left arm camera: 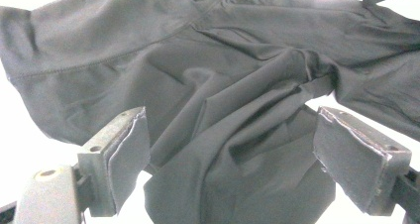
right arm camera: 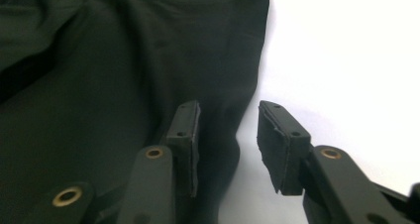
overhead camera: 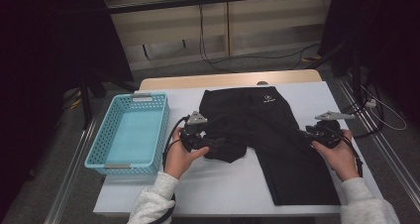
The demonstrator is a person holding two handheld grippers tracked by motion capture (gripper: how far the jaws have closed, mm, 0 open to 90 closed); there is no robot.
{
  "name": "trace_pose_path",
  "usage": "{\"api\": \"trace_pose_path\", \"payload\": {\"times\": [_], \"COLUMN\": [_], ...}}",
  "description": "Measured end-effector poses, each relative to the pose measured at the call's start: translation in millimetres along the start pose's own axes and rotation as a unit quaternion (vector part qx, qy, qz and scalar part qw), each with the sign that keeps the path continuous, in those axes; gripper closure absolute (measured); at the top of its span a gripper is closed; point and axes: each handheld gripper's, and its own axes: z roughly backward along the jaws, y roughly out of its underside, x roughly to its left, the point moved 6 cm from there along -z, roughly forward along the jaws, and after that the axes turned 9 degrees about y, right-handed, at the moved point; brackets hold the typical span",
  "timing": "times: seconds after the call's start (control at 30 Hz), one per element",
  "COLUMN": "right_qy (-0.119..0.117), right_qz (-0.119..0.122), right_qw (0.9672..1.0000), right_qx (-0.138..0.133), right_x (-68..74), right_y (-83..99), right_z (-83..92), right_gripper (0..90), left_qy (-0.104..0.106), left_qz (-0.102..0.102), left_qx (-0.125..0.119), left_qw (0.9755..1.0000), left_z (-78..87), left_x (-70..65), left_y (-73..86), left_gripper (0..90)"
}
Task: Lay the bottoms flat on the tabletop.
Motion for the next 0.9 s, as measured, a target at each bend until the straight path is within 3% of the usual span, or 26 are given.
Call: {"api": "trace_pose_path", "payload": {"times": [0.13,0.2,0.23,0.3,0.33,0.47,0.5,0.73,0.9], "right_qy": [0.015,0.018,0.019,0.006,-0.001,0.02,0.015,0.025,0.031], "right_qz": [0.004,-0.001,-0.001,-0.007,-0.009,-0.017,-0.021,0.001,-0.008], "right_qw": [0.9996,0.9997,0.9997,0.9998,0.9997,0.9995,0.9995,0.9996,0.9995], "right_qx": [0.025,0.014,0.018,0.019,0.022,0.014,0.017,0.013,0.008], "right_x": [-0.7,-2.5,-3.2,-3.6,-4.7,-17.9,-19.9,-20.0,-24.6], "right_y": [0.5,-0.6,-0.4,-1.2,-1.5,-3.5,-2.4,-2.6,-2.2], "right_z": [-21.6,-26.8,-27.9,-29.4,-29.4,-29.1,-29.2,-29.1,-30.7], "right_gripper": [64.1,75.7,77.3,88.2,90.0,90.0,90.0,90.0,90.0], "left_qy": [-0.002,-0.003,-0.004,-0.006,-0.008,-0.006,-0.007,-0.005,-0.006], "left_qz": [0.001,0.002,0.003,-0.006,0.0,0.002,0.001,0.0,0.003], "left_qx": [0.003,0.003,0.003,0.007,0.002,0.004,0.004,0.009,0.007], "left_qw": [1.0,1.0,1.0,0.9999,1.0,1.0,1.0,1.0,1.0], "left_z": [0.2,0.9,1.3,2.5,1.8,2.4,2.3,1.7,1.3], "left_x": [0.7,0.7,0.7,1.5,1.0,0.7,0.8,1.5,1.1], "left_y": [2.6,3.0,3.2,3.8,3.9,4.8,4.9,6.6,7.2], "left_gripper": [15.0,15.0,15.0,15.0,15.0,15.1,15.1,15.0,15.0]}}
